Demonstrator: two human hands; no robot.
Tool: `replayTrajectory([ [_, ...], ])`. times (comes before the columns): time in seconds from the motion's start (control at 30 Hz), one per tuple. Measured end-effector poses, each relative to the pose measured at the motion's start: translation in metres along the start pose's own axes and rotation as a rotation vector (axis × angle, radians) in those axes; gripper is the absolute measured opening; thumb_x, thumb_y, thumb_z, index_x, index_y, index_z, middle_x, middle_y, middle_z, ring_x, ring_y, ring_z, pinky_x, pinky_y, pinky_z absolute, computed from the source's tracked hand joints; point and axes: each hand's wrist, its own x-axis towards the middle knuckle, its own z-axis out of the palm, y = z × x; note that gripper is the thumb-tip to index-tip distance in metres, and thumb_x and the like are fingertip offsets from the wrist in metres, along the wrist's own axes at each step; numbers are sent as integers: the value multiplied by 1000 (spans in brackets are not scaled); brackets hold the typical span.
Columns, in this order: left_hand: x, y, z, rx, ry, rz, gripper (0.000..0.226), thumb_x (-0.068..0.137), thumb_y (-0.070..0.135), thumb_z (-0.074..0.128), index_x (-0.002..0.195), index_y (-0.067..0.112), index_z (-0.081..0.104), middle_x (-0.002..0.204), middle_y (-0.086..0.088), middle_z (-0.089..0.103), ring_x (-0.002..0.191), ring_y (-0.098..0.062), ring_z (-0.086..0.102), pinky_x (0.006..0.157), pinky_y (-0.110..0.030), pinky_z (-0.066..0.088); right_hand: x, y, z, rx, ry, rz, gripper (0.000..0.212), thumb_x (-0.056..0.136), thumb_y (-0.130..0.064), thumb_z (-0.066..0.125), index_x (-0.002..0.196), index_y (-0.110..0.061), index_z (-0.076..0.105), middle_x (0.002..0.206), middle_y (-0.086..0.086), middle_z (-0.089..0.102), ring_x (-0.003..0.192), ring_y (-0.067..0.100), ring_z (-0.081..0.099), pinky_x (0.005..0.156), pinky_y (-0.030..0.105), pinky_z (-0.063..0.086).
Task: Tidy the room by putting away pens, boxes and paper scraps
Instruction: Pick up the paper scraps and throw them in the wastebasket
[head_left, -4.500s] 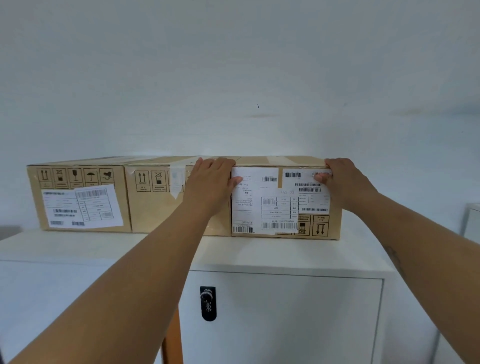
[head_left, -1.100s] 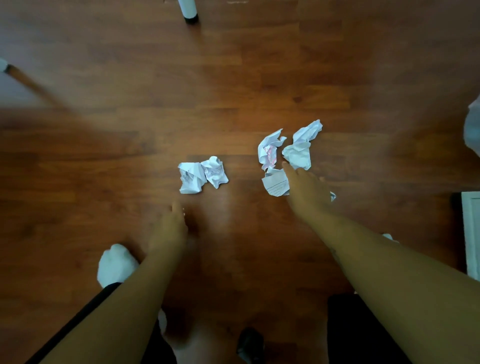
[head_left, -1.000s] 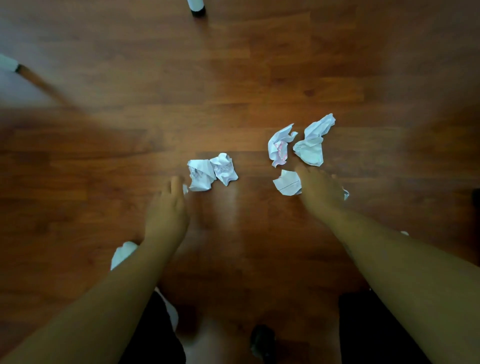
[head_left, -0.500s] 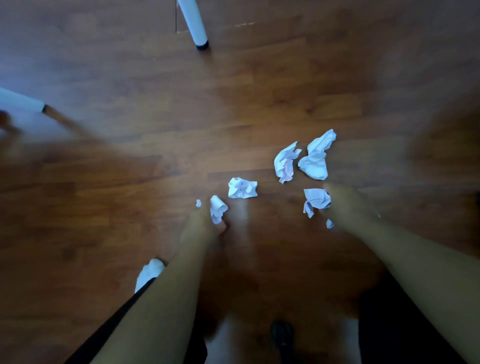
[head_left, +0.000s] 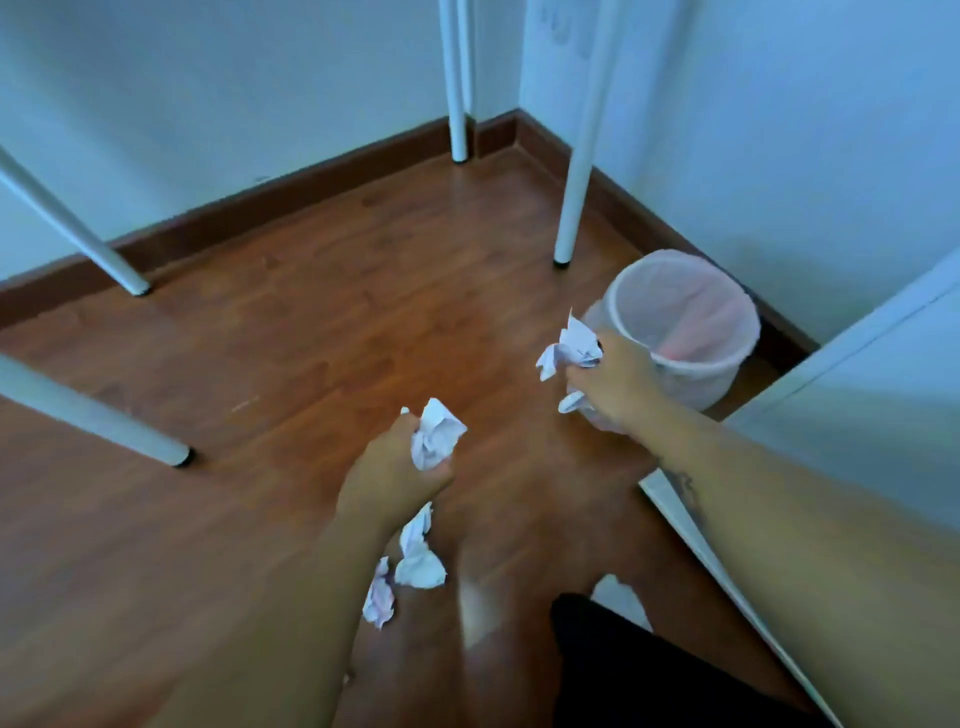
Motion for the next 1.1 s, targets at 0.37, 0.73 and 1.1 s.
replayTrajectory([
  [0.37, 150, 224, 98, -323, -117, 371, 29, 79, 17, 70, 93, 21, 45, 80, 10, 54, 66, -5, 50, 57, -23, 38, 94, 56, -62, 614, 627, 198, 16, 90, -27, 61, 103, -25, 52, 93, -7, 63, 89, 16, 63, 66, 16, 46],
  [0.73, 206, 250, 171, -653, -75, 249, 38, 80, 20, 73, 109, 19, 49, 99, 2, 60, 84, -8, 58, 70, -23, 51, 131, 89, -29, 698, 901, 323, 41, 83, -41, 69, 117, -22, 56, 101, -10, 65, 92, 10, 66, 81, 31, 58],
  [1.1, 202, 218, 127, -475, -142, 242, 40, 86, 26, 65, 124, 26, 55, 108, 5, 58, 99, -10, 57, 72, -21, 48, 106, 81, -40, 477, 698, 318, 78, 83, -40, 72, 149, -34, 30, 152, -4, 37, 139, 18, 34, 110, 34, 33],
])
